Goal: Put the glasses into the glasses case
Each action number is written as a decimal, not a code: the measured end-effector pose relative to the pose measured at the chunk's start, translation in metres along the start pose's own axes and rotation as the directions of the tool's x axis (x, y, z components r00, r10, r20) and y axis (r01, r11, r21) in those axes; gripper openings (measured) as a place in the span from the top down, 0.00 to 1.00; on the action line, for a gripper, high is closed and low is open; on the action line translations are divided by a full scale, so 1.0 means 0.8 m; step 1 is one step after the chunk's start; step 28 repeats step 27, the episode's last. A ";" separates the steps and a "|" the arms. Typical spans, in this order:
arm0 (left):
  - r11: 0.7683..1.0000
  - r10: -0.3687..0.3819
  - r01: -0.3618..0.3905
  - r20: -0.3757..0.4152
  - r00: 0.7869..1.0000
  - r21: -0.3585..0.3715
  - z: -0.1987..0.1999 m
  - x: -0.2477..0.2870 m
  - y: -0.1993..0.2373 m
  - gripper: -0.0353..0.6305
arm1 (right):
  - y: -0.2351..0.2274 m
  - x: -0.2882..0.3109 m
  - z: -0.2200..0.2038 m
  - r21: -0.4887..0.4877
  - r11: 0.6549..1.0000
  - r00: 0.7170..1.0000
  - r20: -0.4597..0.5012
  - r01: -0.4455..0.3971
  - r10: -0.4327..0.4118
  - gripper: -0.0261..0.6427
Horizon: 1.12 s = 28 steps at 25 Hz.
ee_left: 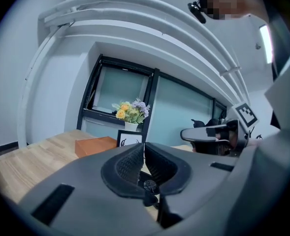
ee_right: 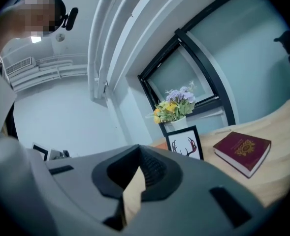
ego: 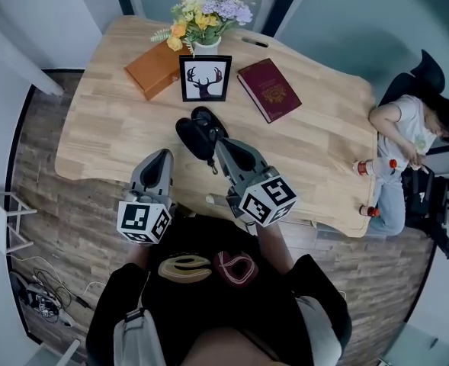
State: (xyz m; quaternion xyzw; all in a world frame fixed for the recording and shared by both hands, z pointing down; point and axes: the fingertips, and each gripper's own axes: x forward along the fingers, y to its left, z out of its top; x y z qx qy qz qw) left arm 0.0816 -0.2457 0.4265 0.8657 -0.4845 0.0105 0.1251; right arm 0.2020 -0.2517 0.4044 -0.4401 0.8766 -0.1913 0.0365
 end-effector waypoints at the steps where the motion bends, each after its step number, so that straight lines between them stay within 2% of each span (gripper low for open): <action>1: 1.000 -0.005 0.005 -0.002 1.000 0.001 0.000 0.000 -0.001 0.91 | 0.000 0.002 -0.001 0.002 1.000 1.000 0.000 0.003 -0.003 0.94; 10: 1.000 -0.006 0.006 -0.006 1.000 -0.015 -0.004 0.003 0.001 0.91 | -0.005 0.001 -0.015 -0.055 0.997 0.998 -0.025 0.060 -0.062 0.94; 16: 1.000 0.007 -0.008 -0.013 1.000 -0.014 -0.008 0.000 0.000 0.91 | -0.002 0.000 -0.013 -0.095 0.994 0.998 -0.029 0.055 -0.058 0.94; 28: 1.000 0.020 -0.021 -0.017 1.000 -0.016 -0.017 -0.004 -0.014 0.91 | -0.008 -0.014 -0.014 -0.113 0.993 0.999 -0.013 0.045 -0.047 0.94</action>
